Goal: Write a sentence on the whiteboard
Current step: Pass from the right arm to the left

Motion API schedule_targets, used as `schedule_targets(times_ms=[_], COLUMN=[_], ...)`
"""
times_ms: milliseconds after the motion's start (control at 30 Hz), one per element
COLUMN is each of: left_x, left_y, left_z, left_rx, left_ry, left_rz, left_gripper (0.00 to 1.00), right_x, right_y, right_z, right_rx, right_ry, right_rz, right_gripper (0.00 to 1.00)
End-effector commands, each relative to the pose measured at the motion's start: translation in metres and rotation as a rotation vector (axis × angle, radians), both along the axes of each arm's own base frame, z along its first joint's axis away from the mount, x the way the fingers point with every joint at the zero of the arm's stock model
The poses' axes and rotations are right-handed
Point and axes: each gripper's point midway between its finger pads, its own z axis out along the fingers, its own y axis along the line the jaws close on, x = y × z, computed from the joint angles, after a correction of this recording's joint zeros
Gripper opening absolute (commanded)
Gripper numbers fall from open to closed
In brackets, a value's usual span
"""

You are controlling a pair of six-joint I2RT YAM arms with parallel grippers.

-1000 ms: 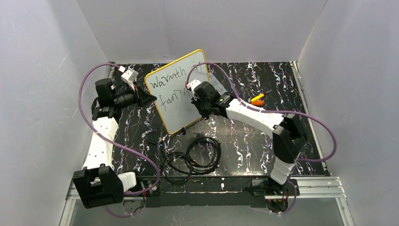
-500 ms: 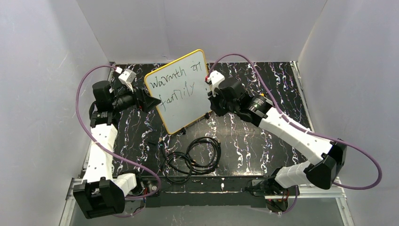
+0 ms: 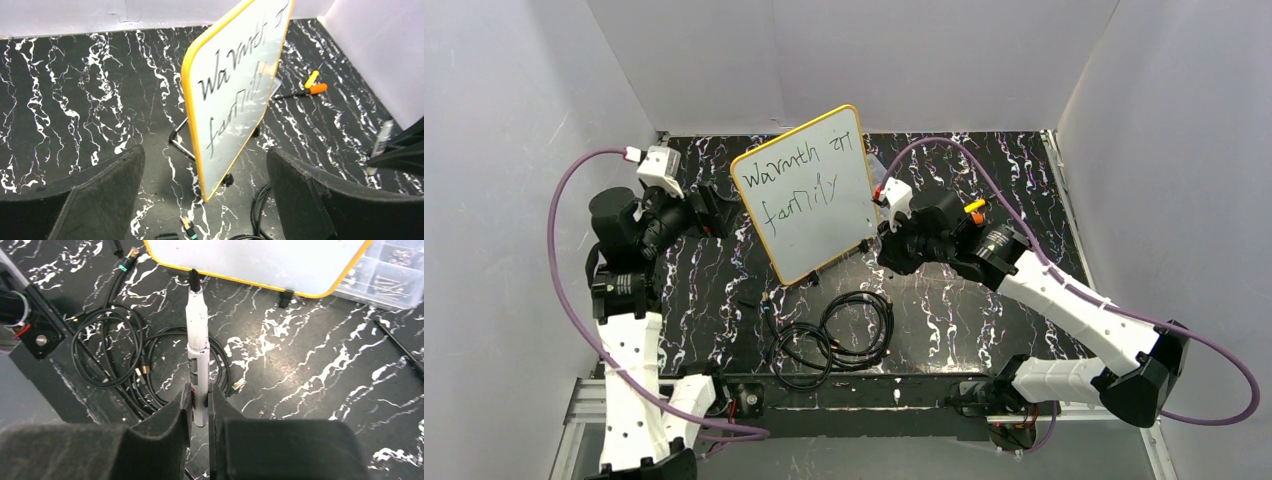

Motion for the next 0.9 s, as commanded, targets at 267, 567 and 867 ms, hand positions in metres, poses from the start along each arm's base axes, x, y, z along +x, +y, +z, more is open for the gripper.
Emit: schedule_targets(times_ms=[267,567,867], left_x=[-0.051,-0.082,-0.069], left_y=[-0.083,-0.154,-0.180], left_z=[0.037,0.037,-0.009], left_rx=[-0.096,-0.365,-0.425], left_ry=[0.106,0.187,0.301], left_rz=[-0.188,-0.403,-0.330], left_gripper=[0.84,0.84,0.81], right_x=[-0.017,-0.017,-0.035], right_y=[0.048,0.065,0.087], right_z=[0.034,0.048,0.048], right_rx=[0.319,0.420,0.411], right_ry=[0.006,-0.021,-0.040], right_rz=[0.068,0.050,0.091], right_gripper=[0.01,0.01,0.01])
